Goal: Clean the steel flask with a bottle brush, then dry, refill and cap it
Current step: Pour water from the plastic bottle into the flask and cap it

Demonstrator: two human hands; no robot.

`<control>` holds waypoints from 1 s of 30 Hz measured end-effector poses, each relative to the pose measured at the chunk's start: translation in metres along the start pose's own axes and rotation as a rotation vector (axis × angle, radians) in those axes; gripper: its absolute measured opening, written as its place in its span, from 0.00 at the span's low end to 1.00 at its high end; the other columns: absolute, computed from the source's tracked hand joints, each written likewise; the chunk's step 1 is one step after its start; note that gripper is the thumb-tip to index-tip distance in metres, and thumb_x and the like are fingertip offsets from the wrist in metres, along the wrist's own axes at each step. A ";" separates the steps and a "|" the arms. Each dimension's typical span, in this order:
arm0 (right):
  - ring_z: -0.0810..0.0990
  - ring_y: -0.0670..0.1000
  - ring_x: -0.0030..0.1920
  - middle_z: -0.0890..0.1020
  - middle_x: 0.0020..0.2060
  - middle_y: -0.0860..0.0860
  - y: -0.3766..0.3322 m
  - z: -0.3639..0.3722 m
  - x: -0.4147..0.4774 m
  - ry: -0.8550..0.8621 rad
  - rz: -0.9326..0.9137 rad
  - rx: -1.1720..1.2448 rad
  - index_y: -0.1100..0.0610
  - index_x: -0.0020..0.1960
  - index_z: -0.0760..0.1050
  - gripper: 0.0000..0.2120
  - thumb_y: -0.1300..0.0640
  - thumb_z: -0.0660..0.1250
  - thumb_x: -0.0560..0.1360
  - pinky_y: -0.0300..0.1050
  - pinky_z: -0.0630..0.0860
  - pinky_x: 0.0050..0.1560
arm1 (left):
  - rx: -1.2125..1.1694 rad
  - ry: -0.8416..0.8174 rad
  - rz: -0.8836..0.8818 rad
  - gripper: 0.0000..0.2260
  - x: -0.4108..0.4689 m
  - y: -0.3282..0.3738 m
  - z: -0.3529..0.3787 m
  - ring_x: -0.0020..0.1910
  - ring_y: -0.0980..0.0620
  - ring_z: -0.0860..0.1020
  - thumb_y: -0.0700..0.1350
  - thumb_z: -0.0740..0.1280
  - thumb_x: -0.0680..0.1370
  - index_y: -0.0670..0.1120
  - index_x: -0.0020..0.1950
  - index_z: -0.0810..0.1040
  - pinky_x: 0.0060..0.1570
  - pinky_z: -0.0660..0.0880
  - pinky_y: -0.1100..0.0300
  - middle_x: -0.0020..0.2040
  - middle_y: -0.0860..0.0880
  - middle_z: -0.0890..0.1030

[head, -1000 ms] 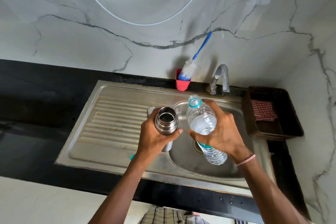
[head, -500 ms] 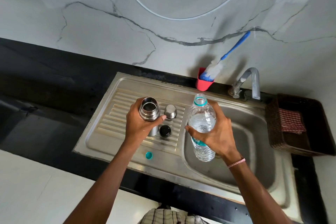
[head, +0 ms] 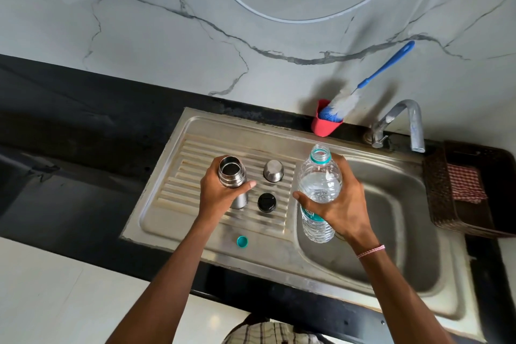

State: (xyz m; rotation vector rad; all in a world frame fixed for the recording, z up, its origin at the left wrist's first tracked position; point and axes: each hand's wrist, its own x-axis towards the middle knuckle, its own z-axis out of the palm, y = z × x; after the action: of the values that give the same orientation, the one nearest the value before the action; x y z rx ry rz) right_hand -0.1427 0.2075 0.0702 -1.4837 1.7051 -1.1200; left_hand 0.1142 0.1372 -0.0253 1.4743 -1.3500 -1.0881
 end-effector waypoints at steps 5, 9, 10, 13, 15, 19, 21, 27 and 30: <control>0.82 0.45 0.58 0.83 0.57 0.43 -0.001 0.000 -0.002 -0.001 0.015 -0.001 0.49 0.68 0.71 0.42 0.41 0.83 0.60 0.55 0.80 0.61 | -0.029 -0.013 0.008 0.33 0.004 -0.004 -0.001 0.57 0.51 0.83 0.54 0.86 0.60 0.49 0.61 0.78 0.60 0.80 0.43 0.57 0.51 0.85; 0.82 0.45 0.58 0.83 0.58 0.44 -0.002 0.002 -0.003 -0.009 0.015 -0.022 0.49 0.68 0.70 0.42 0.41 0.83 0.60 0.55 0.80 0.61 | -0.046 -0.031 0.020 0.34 0.007 -0.008 -0.001 0.58 0.50 0.83 0.54 0.86 0.61 0.50 0.62 0.77 0.61 0.79 0.41 0.58 0.50 0.85; 0.82 0.46 0.58 0.83 0.58 0.44 -0.001 0.002 -0.003 -0.011 0.012 -0.026 0.49 0.68 0.70 0.41 0.43 0.84 0.60 0.55 0.80 0.61 | -0.052 -0.038 0.024 0.34 0.007 -0.009 -0.001 0.58 0.49 0.83 0.54 0.86 0.61 0.50 0.62 0.77 0.61 0.79 0.40 0.58 0.50 0.85; 0.82 0.45 0.58 0.83 0.58 0.44 -0.002 0.003 -0.003 -0.014 0.005 -0.023 0.50 0.68 0.71 0.40 0.46 0.85 0.61 0.54 0.80 0.61 | -0.066 -0.054 0.045 0.34 0.009 -0.008 0.000 0.58 0.49 0.83 0.53 0.86 0.62 0.49 0.63 0.76 0.61 0.79 0.40 0.58 0.49 0.84; 0.82 0.45 0.58 0.83 0.57 0.44 -0.002 0.004 -0.003 -0.022 0.004 -0.018 0.50 0.67 0.71 0.40 0.47 0.85 0.61 0.52 0.80 0.60 | -0.078 -0.065 0.053 0.36 0.010 -0.009 0.000 0.59 0.49 0.83 0.53 0.86 0.62 0.49 0.64 0.76 0.61 0.78 0.39 0.59 0.49 0.84; 0.82 0.46 0.58 0.83 0.58 0.44 -0.001 0.008 -0.002 -0.036 -0.004 -0.011 0.49 0.68 0.71 0.40 0.49 0.86 0.61 0.53 0.80 0.61 | -0.070 -0.074 0.073 0.39 0.011 -0.011 0.001 0.61 0.50 0.82 0.55 0.87 0.61 0.50 0.66 0.75 0.62 0.78 0.40 0.62 0.51 0.83; 0.82 0.45 0.58 0.83 0.57 0.44 0.001 0.009 -0.003 -0.040 -0.012 -0.012 0.50 0.68 0.71 0.40 0.50 0.86 0.61 0.52 0.80 0.61 | -0.049 -0.082 0.095 0.42 0.011 -0.013 0.000 0.64 0.51 0.80 0.52 0.87 0.60 0.50 0.70 0.72 0.65 0.78 0.44 0.65 0.52 0.81; 0.82 0.43 0.57 0.83 0.57 0.43 0.007 0.011 -0.005 -0.066 -0.033 -0.006 0.51 0.67 0.71 0.40 0.49 0.85 0.61 0.43 0.79 0.60 | 0.107 0.033 0.003 0.50 -0.025 -0.047 -0.005 0.68 0.51 0.74 0.62 0.83 0.61 0.51 0.76 0.64 0.66 0.72 0.55 0.69 0.50 0.73; 0.80 0.39 0.58 0.81 0.56 0.36 0.009 0.011 -0.007 -0.086 -0.041 -0.012 0.47 0.67 0.70 0.39 0.49 0.85 0.61 0.36 0.76 0.60 | 0.230 0.096 -0.009 0.30 -0.066 -0.073 -0.004 0.53 0.52 0.78 0.57 0.81 0.66 0.49 0.62 0.74 0.54 0.79 0.49 0.56 0.51 0.78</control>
State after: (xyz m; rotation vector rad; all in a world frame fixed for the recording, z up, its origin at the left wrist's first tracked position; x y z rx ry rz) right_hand -0.1359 0.2119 0.0564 -1.5576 1.6328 -1.0532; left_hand 0.1344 0.2077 -0.0902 1.6776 -1.4379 -0.8780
